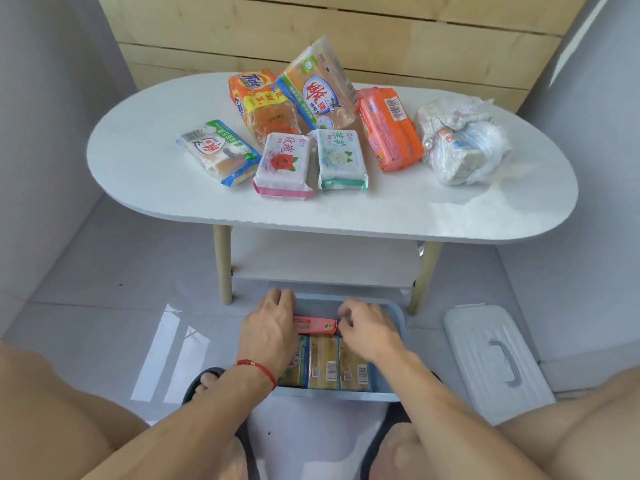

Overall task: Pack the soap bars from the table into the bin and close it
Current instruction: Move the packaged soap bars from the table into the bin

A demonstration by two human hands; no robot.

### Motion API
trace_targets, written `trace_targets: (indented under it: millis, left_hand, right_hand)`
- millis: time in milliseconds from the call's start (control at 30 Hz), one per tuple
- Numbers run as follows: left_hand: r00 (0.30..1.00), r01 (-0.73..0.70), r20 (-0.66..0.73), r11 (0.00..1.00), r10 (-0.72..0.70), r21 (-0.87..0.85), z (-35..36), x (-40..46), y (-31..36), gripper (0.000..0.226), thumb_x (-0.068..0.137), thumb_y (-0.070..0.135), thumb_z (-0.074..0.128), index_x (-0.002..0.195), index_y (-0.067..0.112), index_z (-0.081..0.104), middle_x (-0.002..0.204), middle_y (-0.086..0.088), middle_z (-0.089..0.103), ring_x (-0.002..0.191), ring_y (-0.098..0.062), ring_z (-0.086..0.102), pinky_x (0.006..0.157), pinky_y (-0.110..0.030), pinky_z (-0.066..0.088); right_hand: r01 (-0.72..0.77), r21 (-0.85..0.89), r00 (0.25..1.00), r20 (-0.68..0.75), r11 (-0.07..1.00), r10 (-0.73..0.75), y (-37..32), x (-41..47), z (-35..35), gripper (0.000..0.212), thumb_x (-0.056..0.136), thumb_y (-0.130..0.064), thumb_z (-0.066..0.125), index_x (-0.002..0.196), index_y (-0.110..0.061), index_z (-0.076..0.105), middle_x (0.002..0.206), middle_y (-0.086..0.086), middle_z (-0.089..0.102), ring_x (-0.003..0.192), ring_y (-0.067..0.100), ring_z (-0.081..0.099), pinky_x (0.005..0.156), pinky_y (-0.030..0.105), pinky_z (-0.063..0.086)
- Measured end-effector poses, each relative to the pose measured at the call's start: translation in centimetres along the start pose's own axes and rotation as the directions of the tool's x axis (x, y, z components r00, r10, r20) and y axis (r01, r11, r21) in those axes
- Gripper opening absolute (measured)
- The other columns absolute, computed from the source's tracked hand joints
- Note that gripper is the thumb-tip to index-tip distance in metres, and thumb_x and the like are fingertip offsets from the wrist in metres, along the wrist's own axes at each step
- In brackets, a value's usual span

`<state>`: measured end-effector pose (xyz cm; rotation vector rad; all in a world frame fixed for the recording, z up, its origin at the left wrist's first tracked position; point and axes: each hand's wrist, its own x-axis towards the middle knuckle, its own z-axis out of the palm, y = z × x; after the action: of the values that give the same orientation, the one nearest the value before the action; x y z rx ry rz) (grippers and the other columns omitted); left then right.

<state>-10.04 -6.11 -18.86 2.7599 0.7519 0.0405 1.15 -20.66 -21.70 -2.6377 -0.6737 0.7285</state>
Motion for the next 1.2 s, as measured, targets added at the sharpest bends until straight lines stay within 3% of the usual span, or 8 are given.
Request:
trace_targets:
  millis: [100, 200, 267, 467, 700, 867, 1033, 1200]
  left_hand:
    - [0.948, -0.208, -0.282, 0.956, 0.146, -0.206, -5.2, 1.1, 4.2, 0.029, 0.077, 0.0, 0.057, 0.101, 0.016, 0.058, 0.097, -0.002, 0.06, 0.075, -0.027, 0.062, 0.051, -0.037, 0.047]
    - [0.837, -0.386, -0.505, 0.882, 0.212, -0.27, -11.1, 3.3, 6.6, 0.03, 0.073, 0.001, 0.055, 0.099, 0.018, 0.058, 0.096, 0.0, 0.059, 0.08, -0.025, 0.06, 0.052, -0.039, 0.048]
    - [0.785, -0.435, -0.557, 0.882, 0.272, -0.182, -14.2, 5.3, 6.8, 0.028, 0.073, 0.001, 0.056, 0.097, 0.015, 0.061, 0.097, -0.004, 0.06, 0.086, -0.027, 0.059, 0.058, -0.04, 0.048]
    - [0.81, -0.47, -0.36, 0.88, 0.463, 0.074, -15.2, 9.7, 4.7, 0.038, 0.083, 0.018, 0.057, 0.121, 0.014, 0.064, 0.126, -0.005, 0.066, 0.12, -0.029, 0.057, 0.101, -0.043, 0.044]
    - [0.826, -0.429, -0.332, 0.89, 0.455, 0.153, -13.4, 10.3, 4.9, 0.053, 0.082, 0.03, 0.051, 0.133, 0.019, 0.058, 0.147, -0.001, 0.054, 0.138, -0.025, 0.046, 0.11, -0.05, 0.034]
    - [0.754, -0.56, -0.396, 0.828, 0.524, 0.03, -13.6, 8.6, 6.3, 0.054, 0.075, 0.005, 0.059, 0.129, 0.006, 0.06, 0.144, -0.011, 0.055, 0.134, -0.032, 0.049, 0.114, -0.043, 0.039]
    - [0.653, -0.671, -0.523, 0.739, 0.548, -0.063, -14.3, 5.3, 5.7, 0.029, 0.075, -0.005, 0.056, 0.101, 0.005, 0.063, 0.096, -0.007, 0.065, 0.085, -0.03, 0.061, 0.073, -0.036, 0.048]
    - [0.779, -0.603, -0.334, 0.78, 0.53, -0.169, -8.8, 1.3, 2.9, 0.014, 0.088, 0.011, 0.049, 0.102, 0.013, 0.049, 0.077, 0.007, 0.048, 0.064, -0.023, 0.048, 0.063, -0.03, 0.034]
  right_hand:
    - [0.284, 0.033, 0.881, -0.402, 0.958, -0.247, -3.9, -1.6, -5.6, 0.017, 0.091, -0.029, 0.055, 0.099, -0.025, 0.07, 0.071, -0.011, 0.066, 0.072, 0.02, 0.067, 0.064, 0.029, 0.052]
    - [0.521, 0.008, 0.49, -0.822, 0.853, -0.291, -7.5, -3.0, -12.1, 0.016, 0.088, -0.023, 0.054, 0.089, -0.017, 0.069, 0.053, -0.016, 0.045, 0.054, 0.009, 0.045, 0.055, 0.022, 0.038]
    - [0.511, -0.008, 0.359, -0.907, 0.859, -0.221, -8.7, -1.9, -16.4, 0.013, 0.087, -0.018, 0.057, 0.093, -0.017, 0.069, 0.066, -0.011, 0.06, 0.059, 0.01, 0.054, 0.059, 0.028, 0.047]
    - [0.04, -0.282, 0.758, -0.616, 0.959, -0.213, -9.0, 5.9, -22.6, 0.067, 0.094, -0.023, 0.064, 0.153, -0.012, 0.035, 0.149, 0.017, 0.042, 0.129, 0.04, 0.049, 0.102, 0.049, 0.045]
    - [-0.05, -0.301, 0.733, -0.658, 0.952, -0.17, -8.5, 8.2, -21.4, 0.08, 0.092, -0.028, 0.067, 0.156, -0.005, 0.025, 0.134, 0.028, 0.051, 0.119, 0.046, 0.053, 0.099, 0.049, 0.042]
    - [0.199, 0.146, 0.79, -0.609, 0.969, -0.07, -7.0, 3.8, -21.0, 0.088, 0.087, -0.031, 0.065, 0.158, -0.009, 0.018, 0.123, 0.011, 0.061, 0.109, 0.036, 0.058, 0.078, 0.034, 0.044]
    - [0.339, 0.493, 0.902, -0.413, 0.801, -0.127, -3.4, -4.5, -20.7, 0.059, 0.076, -0.047, 0.061, 0.131, -0.026, 0.061, 0.099, -0.002, 0.074, 0.086, 0.019, 0.069, 0.074, 0.038, 0.053]
    - [0.207, 0.705, 0.934, 0.064, 0.678, -0.352, 0.4, -8.7, -19.2, 0.04, 0.084, -0.043, 0.071, 0.113, -0.015, 0.075, 0.099, 0.0, 0.078, 0.083, 0.013, 0.072, 0.064, 0.022, 0.054]
